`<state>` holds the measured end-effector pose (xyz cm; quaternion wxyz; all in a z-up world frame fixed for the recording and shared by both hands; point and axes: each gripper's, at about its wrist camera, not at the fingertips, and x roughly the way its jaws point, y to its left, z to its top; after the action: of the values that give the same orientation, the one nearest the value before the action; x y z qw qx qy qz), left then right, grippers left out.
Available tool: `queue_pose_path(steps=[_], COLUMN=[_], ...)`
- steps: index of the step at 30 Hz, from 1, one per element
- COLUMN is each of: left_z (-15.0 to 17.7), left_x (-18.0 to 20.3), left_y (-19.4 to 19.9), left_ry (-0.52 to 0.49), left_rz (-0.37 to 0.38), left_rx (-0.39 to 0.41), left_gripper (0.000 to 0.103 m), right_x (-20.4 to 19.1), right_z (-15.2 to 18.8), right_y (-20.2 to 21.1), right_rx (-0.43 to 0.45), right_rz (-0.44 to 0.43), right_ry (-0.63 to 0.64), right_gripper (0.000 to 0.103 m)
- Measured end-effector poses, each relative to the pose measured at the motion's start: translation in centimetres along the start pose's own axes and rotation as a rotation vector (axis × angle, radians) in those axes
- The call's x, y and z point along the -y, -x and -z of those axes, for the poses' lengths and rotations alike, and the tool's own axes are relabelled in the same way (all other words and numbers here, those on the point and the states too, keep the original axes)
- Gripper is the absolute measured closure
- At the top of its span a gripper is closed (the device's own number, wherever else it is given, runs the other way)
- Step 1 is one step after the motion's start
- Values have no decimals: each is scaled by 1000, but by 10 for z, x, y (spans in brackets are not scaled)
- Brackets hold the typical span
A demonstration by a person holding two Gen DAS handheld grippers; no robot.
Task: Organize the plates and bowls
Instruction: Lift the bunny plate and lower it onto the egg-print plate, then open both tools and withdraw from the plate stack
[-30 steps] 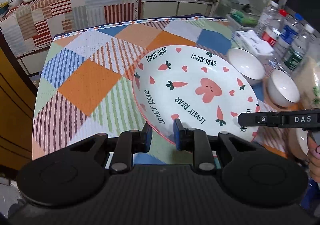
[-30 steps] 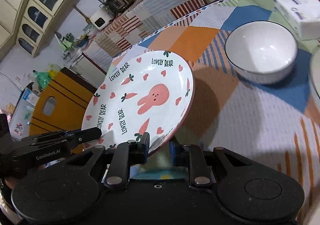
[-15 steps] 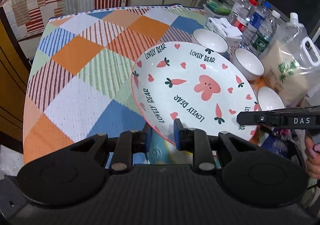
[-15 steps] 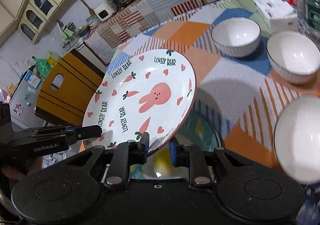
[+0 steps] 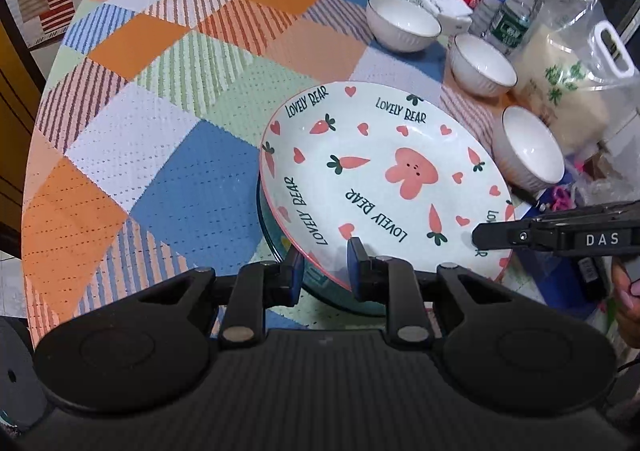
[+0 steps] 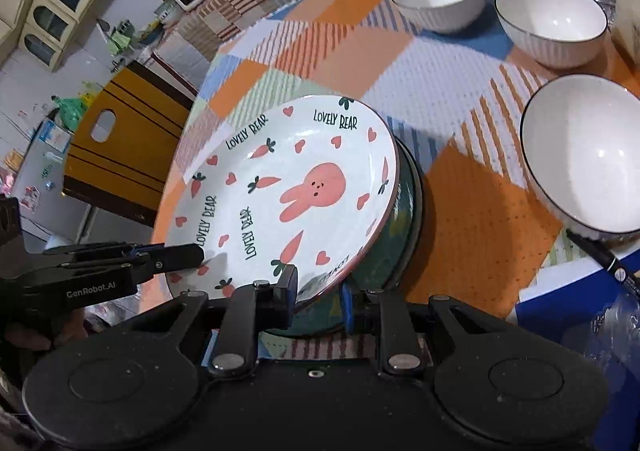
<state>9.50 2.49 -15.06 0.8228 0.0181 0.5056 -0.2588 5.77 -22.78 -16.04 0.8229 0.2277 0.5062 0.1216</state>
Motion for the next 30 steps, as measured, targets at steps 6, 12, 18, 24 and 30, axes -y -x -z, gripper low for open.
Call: queue_pose_path(steps=[6, 12, 18, 24, 30], left_z=[6, 9, 10, -1, -20], left_x=[-1, -5, -8, -10, -5], left_y=[-12, -18, -25, -28, -14], left_ry=[14, 59, 102, 125, 96], left_rz=[12, 35, 47, 60, 6], left_rx=[-44, -78, -133, -196, -219], left_gripper=[82, 81, 79, 78, 66], right_x=[7, 6, -6, -23, -46], right_z=[5, 5, 4, -6, -20], right_y=[-9, -11, -12, -19, -7], right_rx=[-28, -52, -67, -106, -70], right_rz=[15, 43, 110, 243, 344], right_ry=[-12, 15, 75, 150, 329], right_gripper=[76, 76, 76, 73, 62])
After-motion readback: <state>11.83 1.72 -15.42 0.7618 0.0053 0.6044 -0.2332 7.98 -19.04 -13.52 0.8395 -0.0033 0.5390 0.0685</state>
